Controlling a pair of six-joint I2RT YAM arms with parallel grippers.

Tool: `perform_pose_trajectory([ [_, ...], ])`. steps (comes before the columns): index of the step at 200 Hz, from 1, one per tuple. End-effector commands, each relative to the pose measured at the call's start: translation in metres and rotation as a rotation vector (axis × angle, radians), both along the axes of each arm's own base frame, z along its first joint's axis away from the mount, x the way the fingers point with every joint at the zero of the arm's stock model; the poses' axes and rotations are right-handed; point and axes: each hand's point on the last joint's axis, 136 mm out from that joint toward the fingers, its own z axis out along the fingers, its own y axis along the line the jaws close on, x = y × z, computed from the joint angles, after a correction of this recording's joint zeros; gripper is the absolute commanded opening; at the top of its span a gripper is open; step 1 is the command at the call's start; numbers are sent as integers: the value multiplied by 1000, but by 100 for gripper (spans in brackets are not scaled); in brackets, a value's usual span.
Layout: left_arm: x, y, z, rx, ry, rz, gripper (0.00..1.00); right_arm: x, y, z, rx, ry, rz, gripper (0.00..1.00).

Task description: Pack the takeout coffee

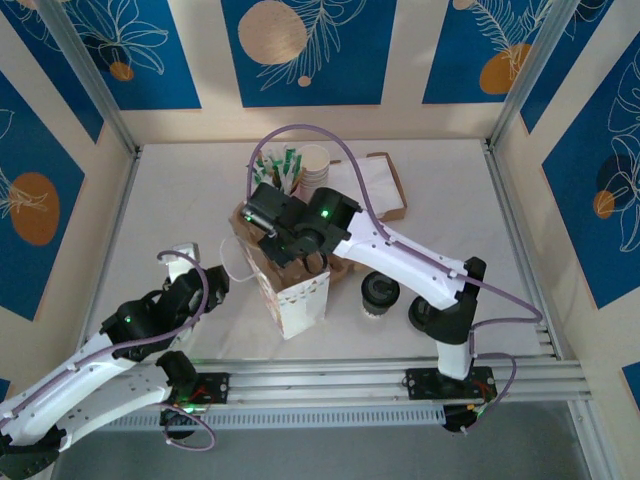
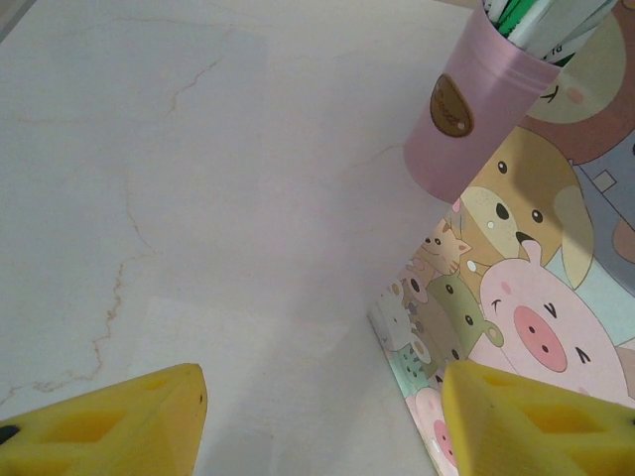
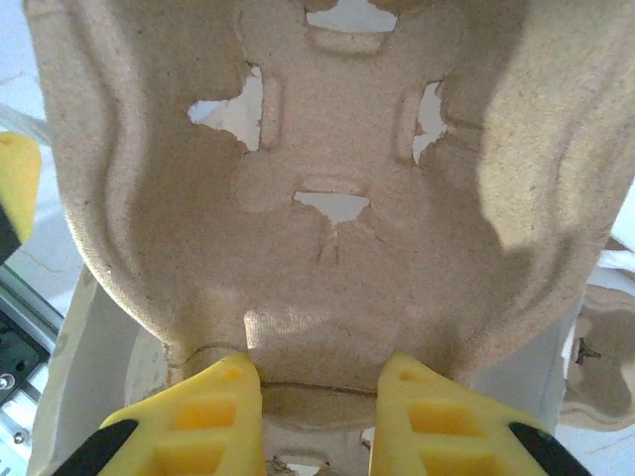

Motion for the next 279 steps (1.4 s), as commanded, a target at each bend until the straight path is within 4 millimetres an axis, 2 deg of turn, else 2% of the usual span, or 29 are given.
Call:
perform_pose_trajectory([
  [1, -1, 6, 3, 22, -15, 17, 64, -5, 1, -1, -16, 21, 5, 24],
  [39, -1, 9, 6, 21, -27, 28, 64, -6, 1, -16, -82, 52, 2, 24],
  [118, -1, 12, 5, 33, -31, 39, 66, -9, -5, -28, -137, 92, -1, 24],
  [168, 1, 8, 10, 66, -26, 10, 71, -14, -2, -12, -87, 85, 16, 23],
  [191, 5, 2, 13, 89, -11, -14, 73, -14, -9, -9, -107, 75, 11, 23],
  [220, 9, 3, 15, 82, 11, 6, 73, -8, -17, -14, -129, 86, -19, 23],
  [279, 15, 8, 33, 12, 9, -3, 75, -9, -18, -30, -160, 139, -26, 22],
])
